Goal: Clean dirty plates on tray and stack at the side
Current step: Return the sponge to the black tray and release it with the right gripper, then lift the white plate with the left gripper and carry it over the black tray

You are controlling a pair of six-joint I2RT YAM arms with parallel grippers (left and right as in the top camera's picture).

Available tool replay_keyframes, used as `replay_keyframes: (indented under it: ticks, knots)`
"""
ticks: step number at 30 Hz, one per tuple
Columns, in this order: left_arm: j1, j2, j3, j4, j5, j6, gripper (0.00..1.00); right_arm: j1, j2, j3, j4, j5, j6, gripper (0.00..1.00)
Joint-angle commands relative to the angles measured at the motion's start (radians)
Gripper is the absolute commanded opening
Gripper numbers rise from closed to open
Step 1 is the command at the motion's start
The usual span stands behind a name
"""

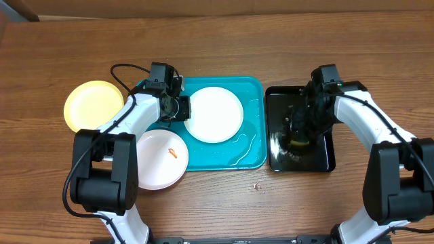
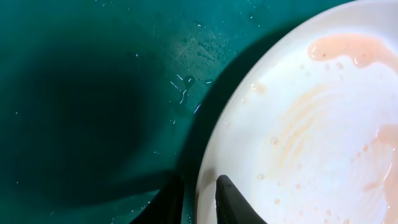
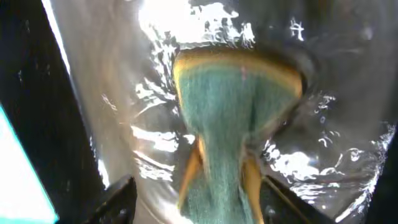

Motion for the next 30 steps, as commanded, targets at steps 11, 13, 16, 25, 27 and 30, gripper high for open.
replay_keyframes:
  ticks: [11, 13, 16, 25, 27, 30]
  knots:
    - [-0.006, 0.011, 0.185, -0.185, -0.092, 0.005, 0.04, -0.282, -0.002, 0.394, -0.258, -0.008, 0.01, 1.0]
    - [-0.006, 0.011, 0.27, -0.259, -0.112, 0.005, 0.04, -0.312, -0.001, 0.393, -0.257, -0.008, 0.01, 1.0]
    - [-0.01, 0.011, 0.437, -0.391, -0.112, -0.001, 0.04, -0.343, -0.001, 0.393, -0.257, -0.008, 0.01, 1.0]
    - [-0.202, 0.011, 0.772, -0.589, -0.395, -0.048, 0.04, -0.349, -0.001, 0.393, -0.257, -0.008, 0.01, 1.0]
    - [-0.281, 0.011, 0.794, -0.588, -0.483, -0.065, 0.04, -0.349, -0.001, 0.393, -0.257, -0.008, 0.01, 1.0]
    - [-0.412, 0.012, 0.795, -0.576, -0.674, -0.093, 0.04, -0.349, -0.001, 0.393, -0.257, -0.008, 0.01, 1.0]
